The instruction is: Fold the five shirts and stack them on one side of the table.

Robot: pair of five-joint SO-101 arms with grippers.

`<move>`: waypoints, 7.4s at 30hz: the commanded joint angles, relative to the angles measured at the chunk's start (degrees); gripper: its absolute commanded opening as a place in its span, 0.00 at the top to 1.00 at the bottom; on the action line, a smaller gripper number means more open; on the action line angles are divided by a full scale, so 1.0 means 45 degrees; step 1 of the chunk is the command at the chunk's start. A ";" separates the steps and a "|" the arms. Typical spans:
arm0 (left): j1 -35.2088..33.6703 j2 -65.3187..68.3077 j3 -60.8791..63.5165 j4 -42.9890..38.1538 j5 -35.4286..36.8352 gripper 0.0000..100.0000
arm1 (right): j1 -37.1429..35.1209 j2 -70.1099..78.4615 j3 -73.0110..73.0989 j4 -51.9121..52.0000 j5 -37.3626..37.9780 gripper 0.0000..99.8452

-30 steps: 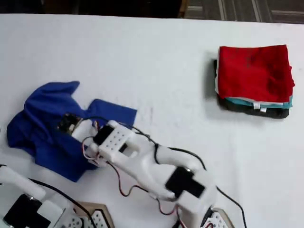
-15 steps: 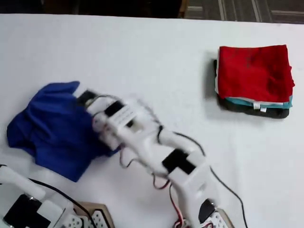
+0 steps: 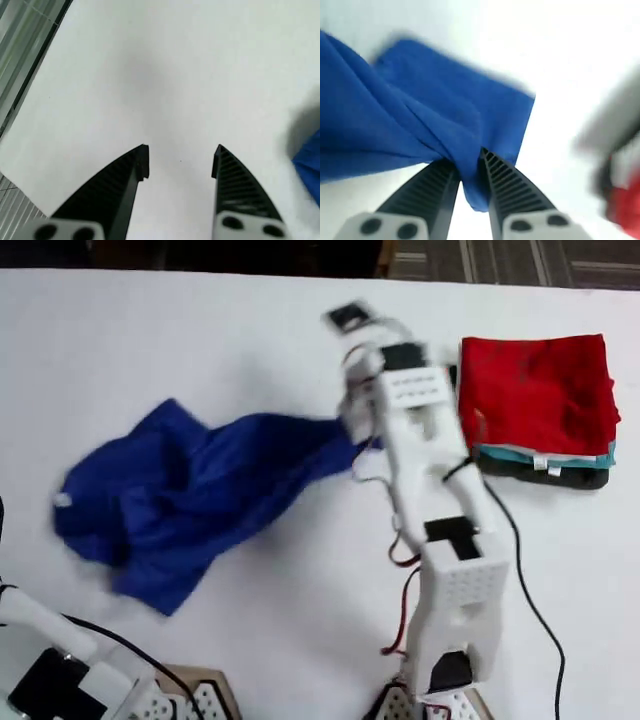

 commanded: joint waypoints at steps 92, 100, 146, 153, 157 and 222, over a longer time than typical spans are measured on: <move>1.3324 -0.0313 0.5284 0.2344 0.0020 0.77 | 0.0049 -0.1573 -0.0137 0.3077 0.2344 0.81; 1.5941 -0.0313 0.6828 -0.0449 0.1368 0.77 | 0.0674 -0.1573 -0.0938 0.3096 0.2325 0.81; 1.6664 -0.1250 0.3175 0.1289 0.2071 0.97 | 0.0615 -0.1612 -0.1621 0.3096 0.1016 0.97; 1.4535 -0.3634 0.1690 0.3087 0.0606 0.97 | 0.0186 -0.3741 -0.3145 0.3096 0.0860 0.98; 1.3714 -0.4532 0.0772 0.3770 0.0039 0.97 | -0.0400 -0.4777 -0.2325 0.3096 0.0879 0.98; 1.5785 -0.5685 1.0208 -0.0117 0.0801 0.77 | -0.1748 -0.3780 0.3634 0.0654 0.0957 0.98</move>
